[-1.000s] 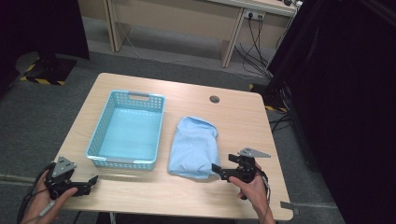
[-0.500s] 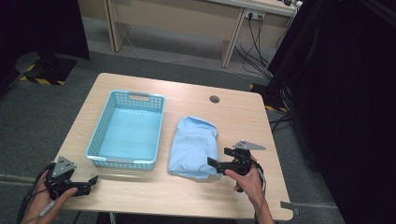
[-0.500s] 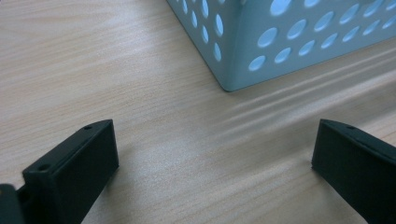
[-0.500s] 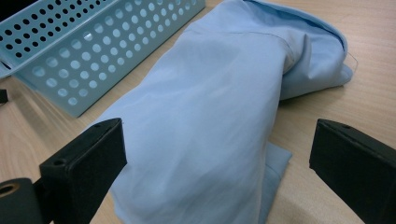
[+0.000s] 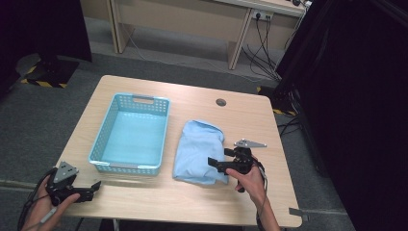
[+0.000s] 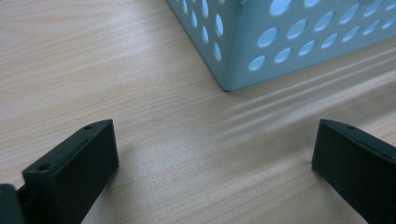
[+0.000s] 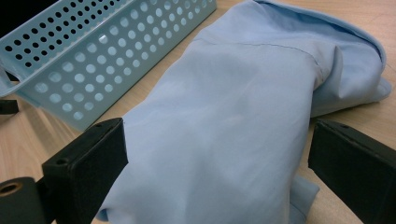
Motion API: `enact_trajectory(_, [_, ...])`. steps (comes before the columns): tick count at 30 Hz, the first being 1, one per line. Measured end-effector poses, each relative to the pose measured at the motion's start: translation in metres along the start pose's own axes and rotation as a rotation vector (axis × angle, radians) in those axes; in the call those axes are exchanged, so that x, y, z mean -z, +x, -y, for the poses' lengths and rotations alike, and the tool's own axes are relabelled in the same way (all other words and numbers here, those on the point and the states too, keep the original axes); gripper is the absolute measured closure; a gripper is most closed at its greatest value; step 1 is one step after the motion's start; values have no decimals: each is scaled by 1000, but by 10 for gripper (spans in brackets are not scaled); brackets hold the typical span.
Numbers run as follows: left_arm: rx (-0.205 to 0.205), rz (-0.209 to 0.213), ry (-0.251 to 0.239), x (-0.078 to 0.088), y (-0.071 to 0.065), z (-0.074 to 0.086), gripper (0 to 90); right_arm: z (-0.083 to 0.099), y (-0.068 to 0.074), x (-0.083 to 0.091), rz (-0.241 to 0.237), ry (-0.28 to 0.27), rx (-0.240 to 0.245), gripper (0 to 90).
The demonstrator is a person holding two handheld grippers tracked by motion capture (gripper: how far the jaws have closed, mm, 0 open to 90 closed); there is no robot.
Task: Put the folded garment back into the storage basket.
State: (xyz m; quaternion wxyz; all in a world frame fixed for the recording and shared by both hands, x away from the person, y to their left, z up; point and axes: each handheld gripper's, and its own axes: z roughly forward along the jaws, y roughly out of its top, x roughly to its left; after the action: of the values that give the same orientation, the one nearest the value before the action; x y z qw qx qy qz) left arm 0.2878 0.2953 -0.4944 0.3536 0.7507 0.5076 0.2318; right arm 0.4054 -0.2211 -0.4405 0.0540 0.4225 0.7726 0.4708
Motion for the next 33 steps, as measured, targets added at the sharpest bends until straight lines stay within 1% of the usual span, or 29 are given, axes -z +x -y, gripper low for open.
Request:
enact_trajectory(3, [0,0,0,0,0,0,0,-1,-1,-3,1,5,-3,52])
enact_trajectory(6, [0,0,0,0,0,0,0,-2,-5,-10,9,16,-9,55])
enact_trajectory(10, [-2,0,2,0,0,0,0,-3,-8,-13,16,24,-20,57])
enact_trajectory(11, [-2,0,2,0,0,0,0,-3,-11,-15,17,28,-24,58])
enact_trajectory(12, [0,0,0,0,0,0,0,-4,-12,-17,13,32,-31,58])
enact_trajectory(15, [0,0,0,0,0,0,0,-5,-14,-21,-19,35,-52,71])
enact_trajectory(20, [0,0,0,0,0,0,0,-6,-16,-30,-27,52,-58,85])
enact_trajectory(22, [-2,0,2,0,0,0,0,-6,-16,-34,-43,57,-59,104])
enact_trajectory(26, [0,0,0,0,0,0,0,-7,-16,-40,-54,70,-50,130])
enact_trajectory(27, [-2,0,2,0,0,0,0,-8,-16,-43,-68,73,-55,150])
enact_trajectory(29, [-2,1,1,0,0,0,0,-9,-18,-47,-82,75,-62,163])
enact_trajectory(31, [1,1,0,1,0,1,0,-10,-19,-50,-90,83,-75,175])
enact_trajectory(33, [1,1,0,1,0,1,0,-11,-21,-54,-100,88,-80,211])
